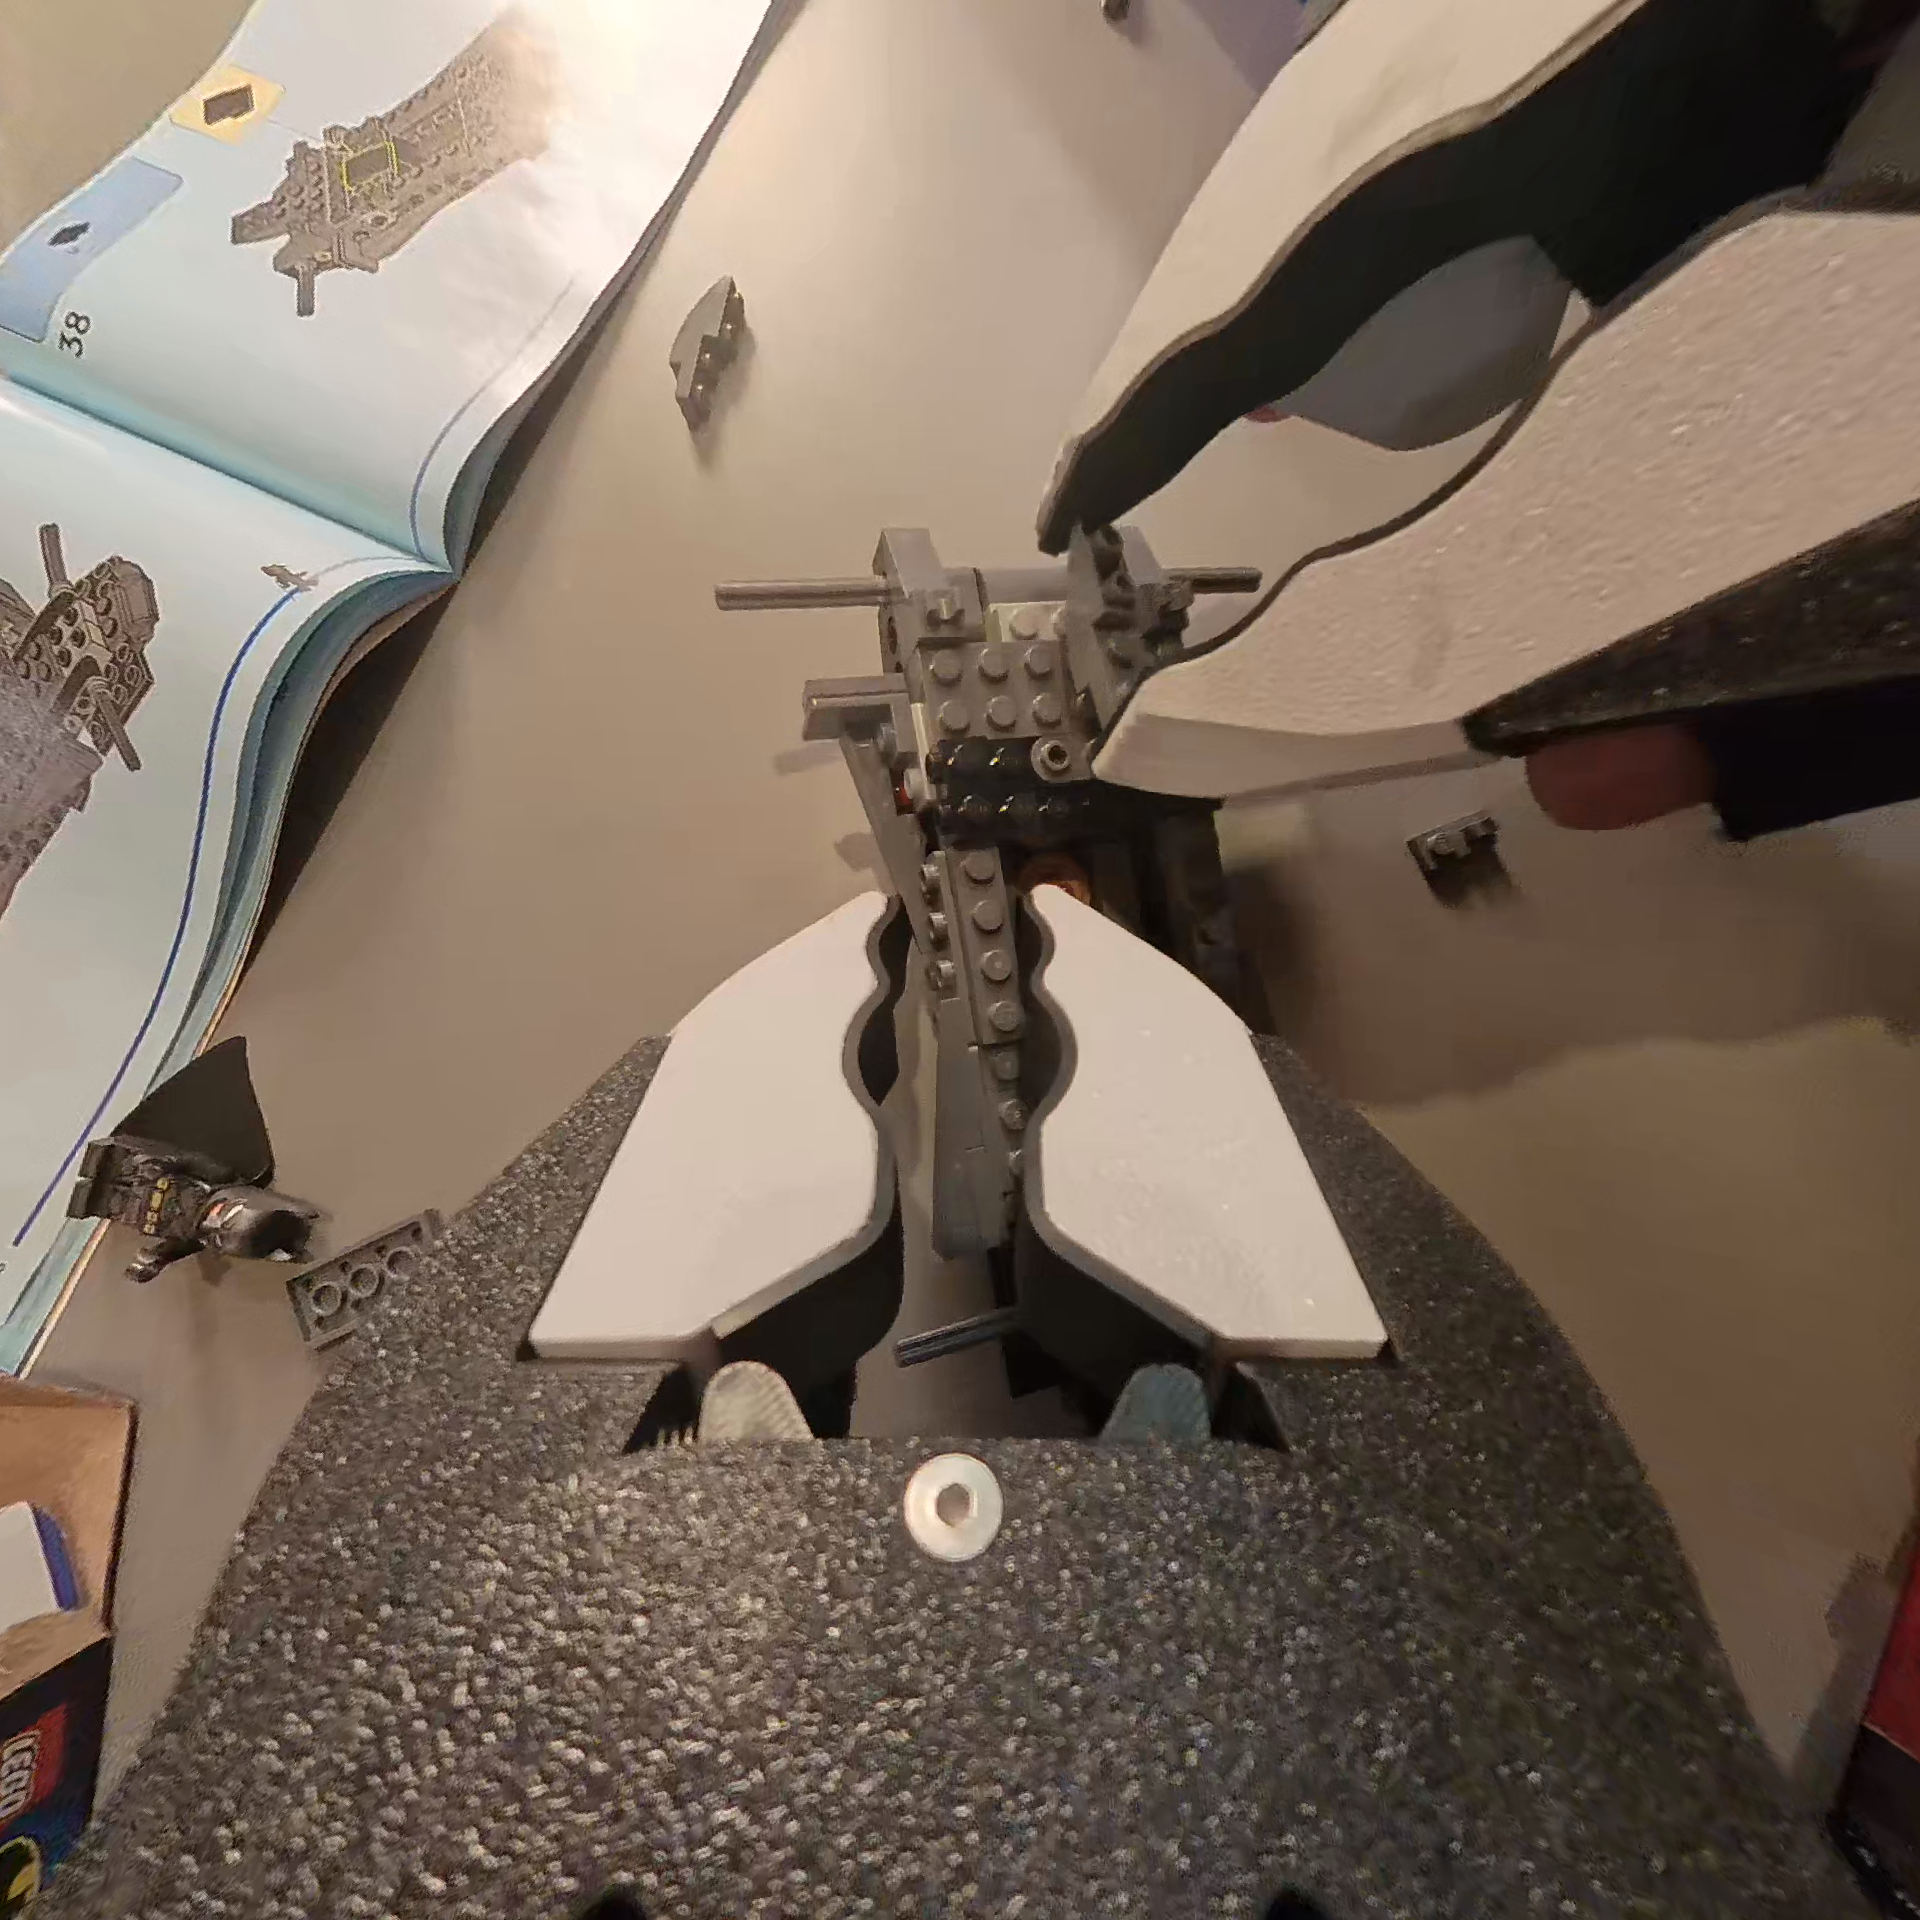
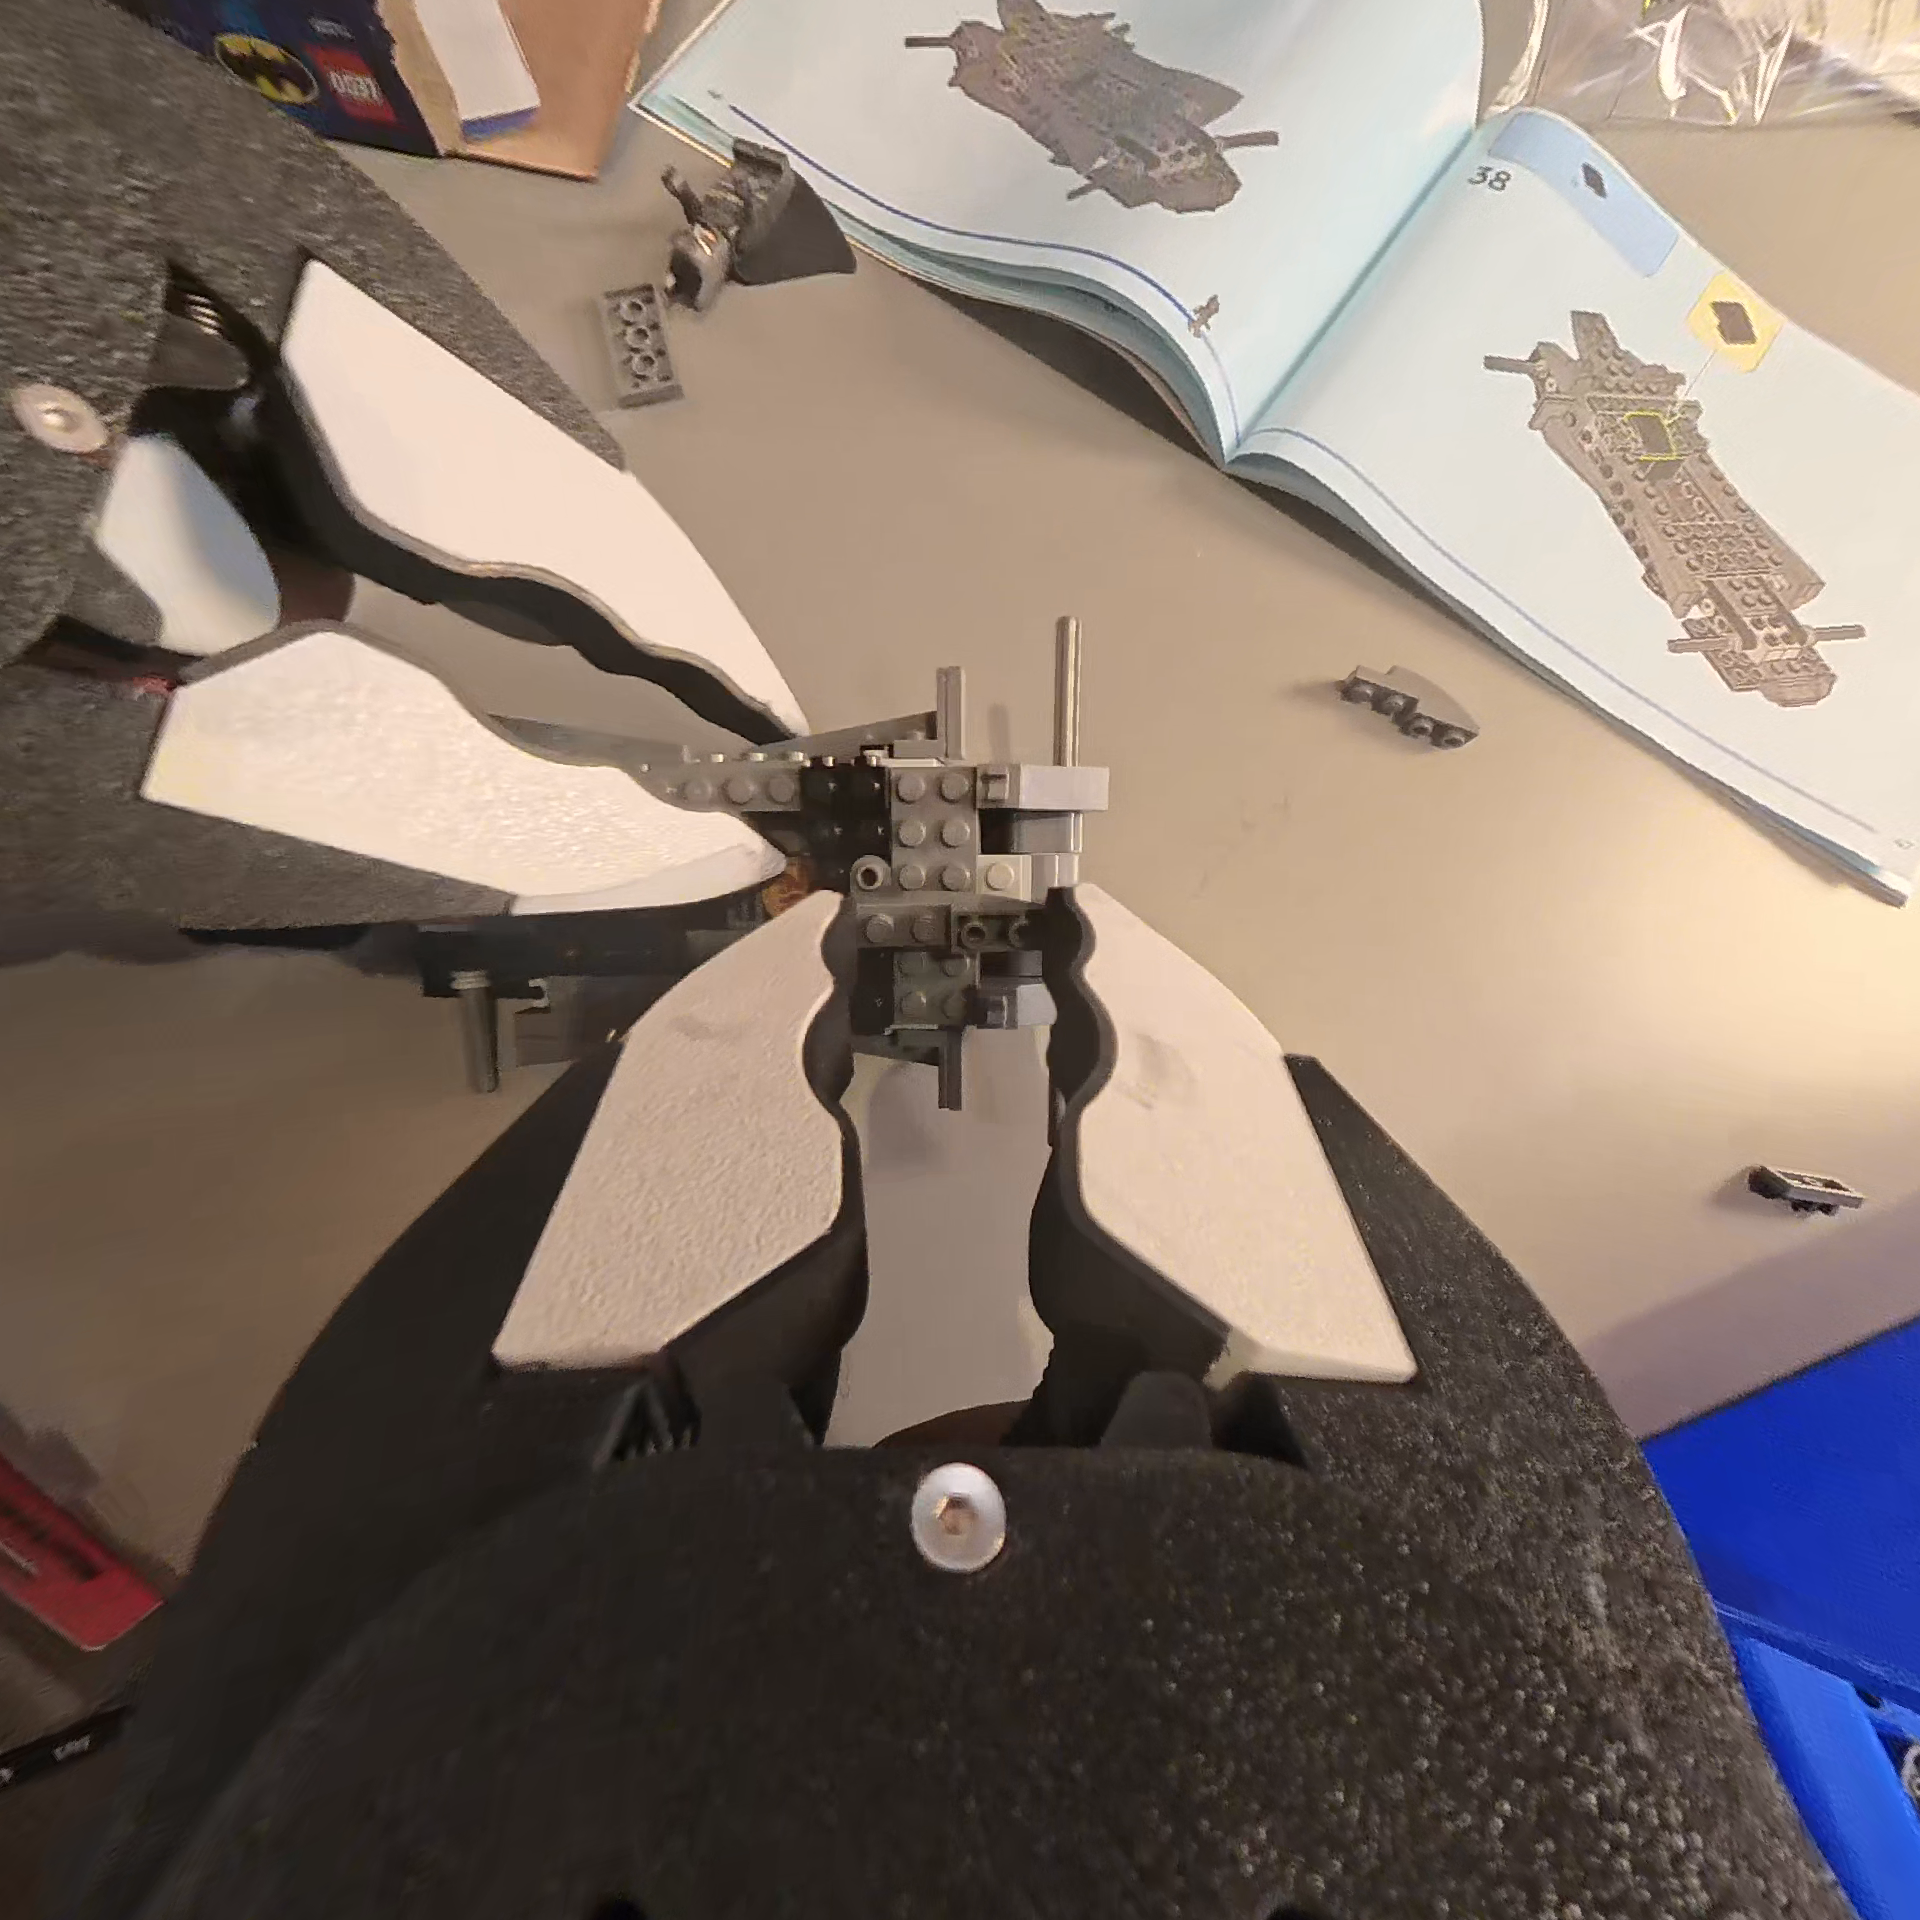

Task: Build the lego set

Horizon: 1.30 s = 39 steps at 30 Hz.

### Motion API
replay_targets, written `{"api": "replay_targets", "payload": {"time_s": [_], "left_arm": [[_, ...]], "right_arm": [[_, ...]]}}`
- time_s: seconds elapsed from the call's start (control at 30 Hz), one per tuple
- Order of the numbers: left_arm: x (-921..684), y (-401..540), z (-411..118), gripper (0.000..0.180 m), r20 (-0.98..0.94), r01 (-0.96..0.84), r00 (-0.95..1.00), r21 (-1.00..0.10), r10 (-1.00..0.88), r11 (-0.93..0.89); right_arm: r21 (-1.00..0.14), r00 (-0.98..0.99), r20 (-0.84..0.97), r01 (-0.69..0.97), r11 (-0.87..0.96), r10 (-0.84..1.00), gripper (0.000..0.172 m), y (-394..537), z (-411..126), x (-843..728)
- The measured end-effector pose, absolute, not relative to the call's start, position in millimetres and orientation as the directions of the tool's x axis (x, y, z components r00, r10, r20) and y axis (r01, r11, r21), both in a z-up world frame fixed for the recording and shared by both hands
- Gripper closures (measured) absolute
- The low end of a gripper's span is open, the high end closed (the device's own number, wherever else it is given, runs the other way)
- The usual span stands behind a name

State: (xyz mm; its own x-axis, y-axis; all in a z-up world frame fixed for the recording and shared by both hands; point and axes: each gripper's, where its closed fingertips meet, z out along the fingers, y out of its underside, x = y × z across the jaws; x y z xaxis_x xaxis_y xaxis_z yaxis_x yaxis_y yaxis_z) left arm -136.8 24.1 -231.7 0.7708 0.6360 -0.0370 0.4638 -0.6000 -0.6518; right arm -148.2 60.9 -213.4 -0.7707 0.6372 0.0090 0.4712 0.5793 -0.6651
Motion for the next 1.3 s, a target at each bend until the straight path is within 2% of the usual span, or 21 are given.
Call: {"api": "replay_targets", "payload": {"time_s": [0.67,0.9,1.3], "left_arm": [[-136.4,20.2,-218.1,0.163,-0.171,0.372,0.743,-0.698,0.647,-0.612],[-133.8,22.7,-224.7,0.163,-0.140,0.390,0.749,-0.696,0.647,-0.602],[-135.3,20.2,-217.3,0.164,-0.209,0.362,0.694,-0.725,0.689,-0.585]], "right_arm": [[-0.708,-0.715,0.108,0.432,0.559,0.690,0.138,64.0,-199.7,-156.4],[-0.694,-0.701,0.080,0.471,0.544,0.709,0.138,67.1,-208.2,-153.7],[-0.703,-0.671,0.080,0.486,0.519,0.737,0.137,66.5,-205.2,-146.7]]}}
